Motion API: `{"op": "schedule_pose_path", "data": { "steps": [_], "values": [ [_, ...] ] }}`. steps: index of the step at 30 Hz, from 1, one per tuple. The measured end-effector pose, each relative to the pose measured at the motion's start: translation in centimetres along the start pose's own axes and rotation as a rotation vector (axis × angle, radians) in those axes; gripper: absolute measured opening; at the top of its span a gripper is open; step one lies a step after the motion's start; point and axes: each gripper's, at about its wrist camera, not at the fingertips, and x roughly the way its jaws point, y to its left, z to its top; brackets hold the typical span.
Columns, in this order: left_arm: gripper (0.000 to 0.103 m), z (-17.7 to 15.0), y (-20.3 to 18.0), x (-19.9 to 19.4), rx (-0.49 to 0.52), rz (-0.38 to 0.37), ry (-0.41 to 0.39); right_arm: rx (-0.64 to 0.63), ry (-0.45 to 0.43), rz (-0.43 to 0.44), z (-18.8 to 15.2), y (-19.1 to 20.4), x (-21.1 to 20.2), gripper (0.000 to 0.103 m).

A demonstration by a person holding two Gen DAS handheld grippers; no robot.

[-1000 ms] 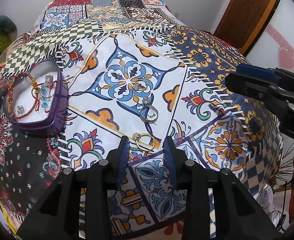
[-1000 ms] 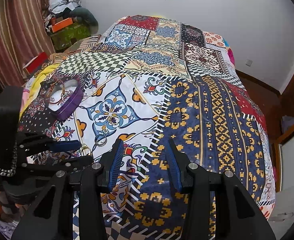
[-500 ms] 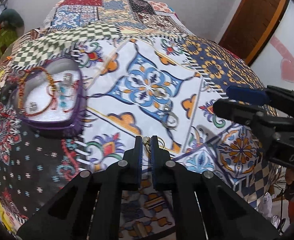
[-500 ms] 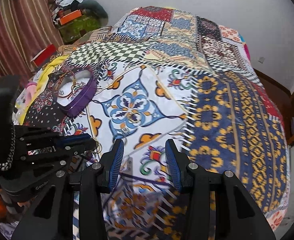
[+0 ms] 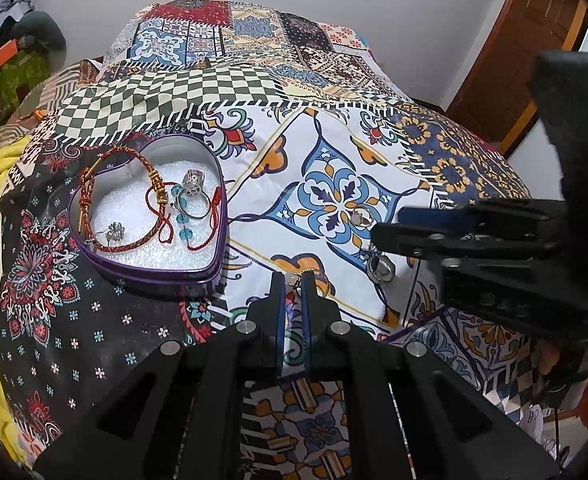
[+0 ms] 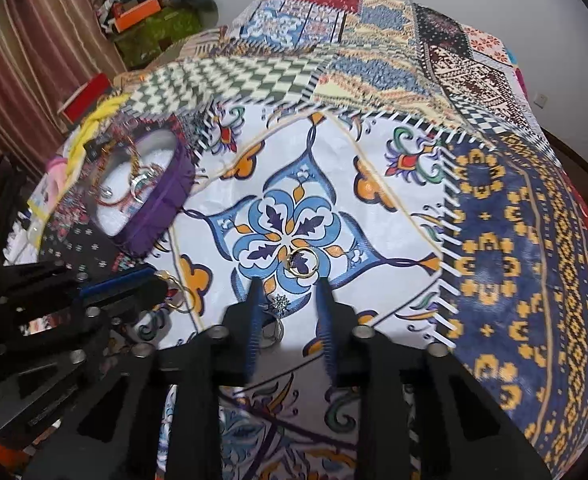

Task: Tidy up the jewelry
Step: 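Grasp a small silver earring with the right gripper and lift it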

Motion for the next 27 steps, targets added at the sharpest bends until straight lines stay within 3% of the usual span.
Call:
{"op": "schedule_pose_path", "data": {
  "steps": [4, 11, 27],
  "values": [
    [0.006, 0.1, -0.1, -0.2, 0.009, 0.006, -0.01, -0.016, 0.011, 0.006, -0.6, 0.2, 0.6, 0.01],
    [0.006, 0.7, -0.3, -1.4, 0.014, 0.018, -0.044, -0.018, -0.017, 0.032, -0.6, 0.0, -0.6, 0.009],
    [0.006, 2.3, 1.2, -7.5, -0.018, 0.062, -0.188, -0.022, -0.233, 0.038, 2.7, 0.6, -8.2, 0.009]
  ]
}}
